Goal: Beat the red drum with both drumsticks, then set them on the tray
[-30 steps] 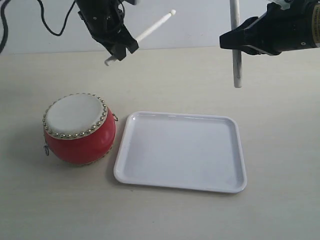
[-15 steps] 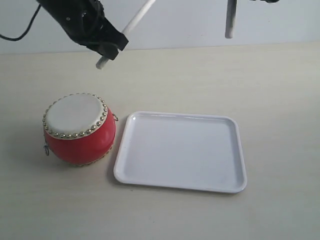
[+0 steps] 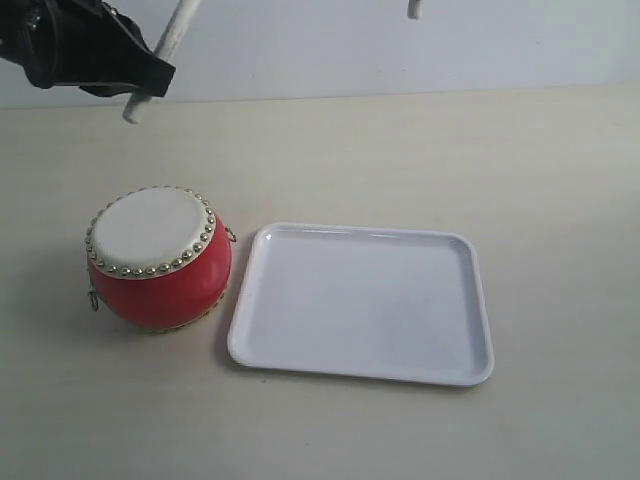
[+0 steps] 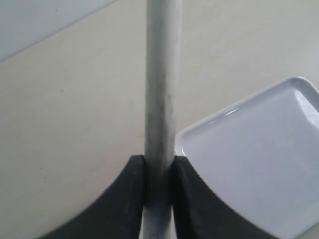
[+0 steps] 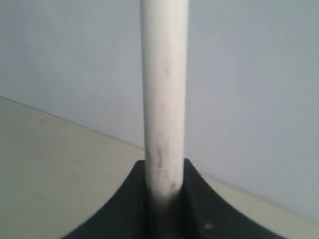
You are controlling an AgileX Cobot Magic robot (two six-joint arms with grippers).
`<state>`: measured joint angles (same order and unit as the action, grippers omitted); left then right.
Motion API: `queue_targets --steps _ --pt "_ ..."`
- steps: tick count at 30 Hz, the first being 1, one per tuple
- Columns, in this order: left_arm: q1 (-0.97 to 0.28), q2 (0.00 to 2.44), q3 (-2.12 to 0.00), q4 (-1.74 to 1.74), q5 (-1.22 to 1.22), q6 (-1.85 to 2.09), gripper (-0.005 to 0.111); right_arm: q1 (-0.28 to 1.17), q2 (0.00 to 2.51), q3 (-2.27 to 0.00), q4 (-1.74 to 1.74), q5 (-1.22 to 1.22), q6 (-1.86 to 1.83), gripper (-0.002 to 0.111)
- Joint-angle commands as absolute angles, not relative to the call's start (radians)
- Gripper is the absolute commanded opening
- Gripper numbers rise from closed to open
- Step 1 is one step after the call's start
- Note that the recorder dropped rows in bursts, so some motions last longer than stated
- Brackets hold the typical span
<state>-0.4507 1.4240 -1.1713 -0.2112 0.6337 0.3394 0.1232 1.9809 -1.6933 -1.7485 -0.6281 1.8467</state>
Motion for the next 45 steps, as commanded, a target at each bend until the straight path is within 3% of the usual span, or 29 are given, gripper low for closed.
queue_targets --steps 1,7,16,21,23,29,36,41,45 --pt "-0.450 1.375 -1.142 -0.224 0.590 0.333 0.000 0.144 2.075 -1.847 -1.744 -0.532 1.340 0.000" --pt "-0.450 1.371 -1.138 -0.222 0.577 0.343 0.000 0.170 2.153 -1.880 -1.744 -0.082 0.765 0.000" --pt "-0.450 1.371 -1.138 -0.177 0.612 0.387 0.000 0.245 2.105 -1.763 -1.602 0.173 0.710 0.000" --pt "-0.450 1.371 -1.115 -0.162 0.685 0.369 0.000 0.314 2.045 -1.752 -0.538 0.637 -0.168 0.000" --pt "-0.450 1.371 -1.102 -0.160 0.736 0.338 0.000 0.314 2.010 -1.752 -0.233 0.811 -0.288 0.000" --pt "-0.450 1.373 -1.102 -0.053 0.924 0.090 0.000 0.488 1.919 -1.752 -0.245 1.221 -0.123 0.000" --pt "-0.499 1.285 -0.872 0.167 0.874 -0.189 0.000 0.524 1.861 -1.666 0.000 1.221 -0.052 0.000" --pt "-0.512 1.198 -0.710 0.153 0.747 -0.237 0.000 0.530 1.818 -1.525 0.122 1.221 -0.088 0.000" --pt "-0.514 1.152 -0.666 0.128 0.764 -0.262 0.000 0.616 1.778 -1.443 0.134 1.221 -0.103 0.000"
